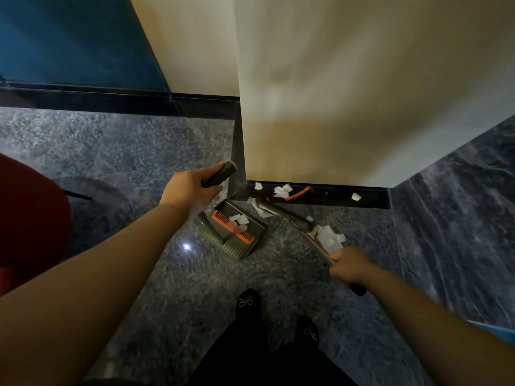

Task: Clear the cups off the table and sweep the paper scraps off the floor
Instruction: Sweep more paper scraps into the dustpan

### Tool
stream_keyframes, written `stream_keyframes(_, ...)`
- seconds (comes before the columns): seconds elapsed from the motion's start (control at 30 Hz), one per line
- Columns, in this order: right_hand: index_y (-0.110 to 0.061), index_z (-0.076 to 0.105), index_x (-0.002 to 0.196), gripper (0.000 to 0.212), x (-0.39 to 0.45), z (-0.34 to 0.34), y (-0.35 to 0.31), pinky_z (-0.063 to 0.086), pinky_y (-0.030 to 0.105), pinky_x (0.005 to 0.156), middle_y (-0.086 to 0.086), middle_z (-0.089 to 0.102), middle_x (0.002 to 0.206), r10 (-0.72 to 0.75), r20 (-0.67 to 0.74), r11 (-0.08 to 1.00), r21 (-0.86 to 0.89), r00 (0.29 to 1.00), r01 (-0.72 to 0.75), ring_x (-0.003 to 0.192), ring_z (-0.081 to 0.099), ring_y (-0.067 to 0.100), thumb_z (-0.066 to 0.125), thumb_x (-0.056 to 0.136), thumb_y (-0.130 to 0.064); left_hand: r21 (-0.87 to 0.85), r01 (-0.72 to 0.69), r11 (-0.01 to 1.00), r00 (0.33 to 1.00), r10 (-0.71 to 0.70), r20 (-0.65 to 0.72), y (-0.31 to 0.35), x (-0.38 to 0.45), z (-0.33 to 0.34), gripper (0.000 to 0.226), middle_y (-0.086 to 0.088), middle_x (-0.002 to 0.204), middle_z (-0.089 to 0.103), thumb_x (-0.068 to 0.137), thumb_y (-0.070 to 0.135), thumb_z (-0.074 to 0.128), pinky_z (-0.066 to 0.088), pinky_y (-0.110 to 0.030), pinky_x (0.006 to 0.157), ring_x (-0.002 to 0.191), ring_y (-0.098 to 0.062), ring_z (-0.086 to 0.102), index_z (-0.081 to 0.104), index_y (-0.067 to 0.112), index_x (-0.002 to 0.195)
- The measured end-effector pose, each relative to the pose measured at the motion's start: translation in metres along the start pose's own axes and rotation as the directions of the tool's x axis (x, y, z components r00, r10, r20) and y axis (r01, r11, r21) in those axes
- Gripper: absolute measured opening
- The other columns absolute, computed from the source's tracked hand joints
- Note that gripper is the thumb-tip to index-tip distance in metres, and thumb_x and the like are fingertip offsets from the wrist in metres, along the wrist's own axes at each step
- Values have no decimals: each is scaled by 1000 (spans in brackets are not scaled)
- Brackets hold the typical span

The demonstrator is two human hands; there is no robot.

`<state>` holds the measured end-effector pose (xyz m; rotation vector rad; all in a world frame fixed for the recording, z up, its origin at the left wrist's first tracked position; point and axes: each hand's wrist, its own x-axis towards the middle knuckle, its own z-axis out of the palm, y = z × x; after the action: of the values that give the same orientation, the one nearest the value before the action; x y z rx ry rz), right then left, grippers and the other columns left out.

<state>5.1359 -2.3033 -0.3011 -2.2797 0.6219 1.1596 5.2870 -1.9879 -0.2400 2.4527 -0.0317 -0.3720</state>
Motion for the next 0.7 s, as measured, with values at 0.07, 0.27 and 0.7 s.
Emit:
stream_keyframes(0.07,-4,56,78,6,-3,3,-5,48,35,61,9,46,70,-10,16,999,-36,1000,11,62,49,23,53,82,-7,3,-9,1000,1000,9,5,-1,8,-5,51,1,114,68,87,23,67,55,-35,83,90,-16,65,53,44,132)
stream_keyframes(0.27,-6,71,104,28,-23,12,-11,45,28,55,1,53,64,-16,100,999,44,995,12,53,49,12,54,82,-4,-14,-30,999,999,31,21,-14,15,-12,53,4,122,65,87,24,68,48,-25,85,101,-14,63,51,44,134)
stream_keyframes(0.7,-11,74,97,31,-44,13,-21,39,26,47,-6,49,43,-21,-19,976,216,1000,24,37,44,8,55,78,4,-76,-10,997,1000,11,24,-24,6,-10,52,6,119,66,86,25,70,55,-30,83,93,-10,65,53,46,130)
